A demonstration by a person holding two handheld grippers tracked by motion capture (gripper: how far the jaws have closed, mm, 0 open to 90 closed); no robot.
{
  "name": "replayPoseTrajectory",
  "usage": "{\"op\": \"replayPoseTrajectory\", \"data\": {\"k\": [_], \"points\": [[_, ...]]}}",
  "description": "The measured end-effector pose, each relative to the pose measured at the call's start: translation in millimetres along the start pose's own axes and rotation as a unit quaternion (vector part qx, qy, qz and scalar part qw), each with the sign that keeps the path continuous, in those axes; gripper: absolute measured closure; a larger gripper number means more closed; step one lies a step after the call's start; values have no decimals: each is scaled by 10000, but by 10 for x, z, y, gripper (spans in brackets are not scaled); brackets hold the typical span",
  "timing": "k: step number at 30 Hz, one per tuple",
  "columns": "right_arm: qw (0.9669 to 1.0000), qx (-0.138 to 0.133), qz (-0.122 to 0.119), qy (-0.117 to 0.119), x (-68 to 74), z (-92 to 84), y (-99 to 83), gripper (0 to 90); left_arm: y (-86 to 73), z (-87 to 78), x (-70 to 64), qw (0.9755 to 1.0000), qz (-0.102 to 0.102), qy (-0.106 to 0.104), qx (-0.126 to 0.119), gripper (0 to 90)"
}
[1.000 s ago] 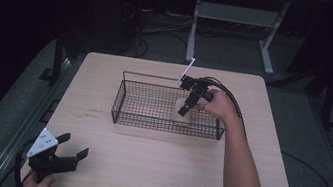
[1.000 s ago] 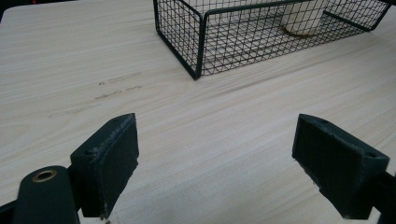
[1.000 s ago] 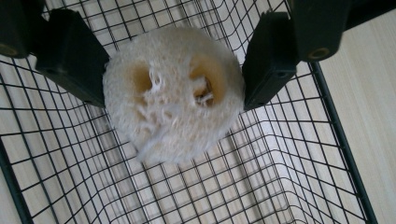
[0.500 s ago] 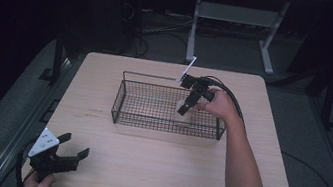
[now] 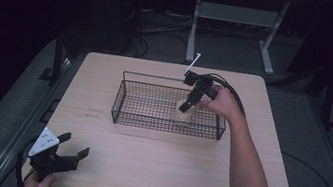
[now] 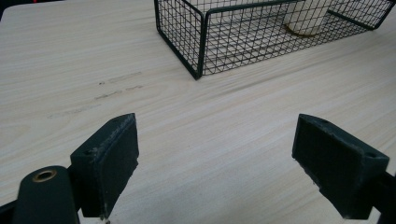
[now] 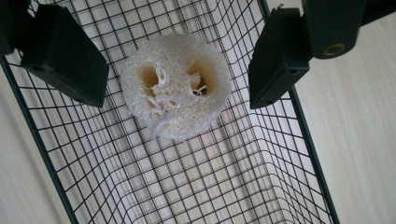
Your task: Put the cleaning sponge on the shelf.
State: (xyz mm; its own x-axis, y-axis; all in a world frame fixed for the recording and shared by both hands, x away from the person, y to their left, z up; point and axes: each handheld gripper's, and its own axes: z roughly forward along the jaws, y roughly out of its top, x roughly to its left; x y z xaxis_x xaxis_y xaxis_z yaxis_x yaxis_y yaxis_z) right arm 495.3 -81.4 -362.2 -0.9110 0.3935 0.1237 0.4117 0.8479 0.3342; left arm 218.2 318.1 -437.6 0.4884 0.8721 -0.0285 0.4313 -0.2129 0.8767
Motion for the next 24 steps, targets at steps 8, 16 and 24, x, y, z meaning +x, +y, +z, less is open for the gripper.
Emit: {"op": "replayPoseTrajectory", "data": {"k": [8,16,24], "points": [[10000,-32,-84,-24,68,-75,4,198,3,4,-3,10000,24,-13,3,138],[9998,-90,-168,-44,144,-179,-10,200,1,3,-13,10000,22,-29,-2,138],[9997,-86,-237,-58,222,-253,-19,201,-1,-16,-5,10000,-3,0,-17,138]]}}
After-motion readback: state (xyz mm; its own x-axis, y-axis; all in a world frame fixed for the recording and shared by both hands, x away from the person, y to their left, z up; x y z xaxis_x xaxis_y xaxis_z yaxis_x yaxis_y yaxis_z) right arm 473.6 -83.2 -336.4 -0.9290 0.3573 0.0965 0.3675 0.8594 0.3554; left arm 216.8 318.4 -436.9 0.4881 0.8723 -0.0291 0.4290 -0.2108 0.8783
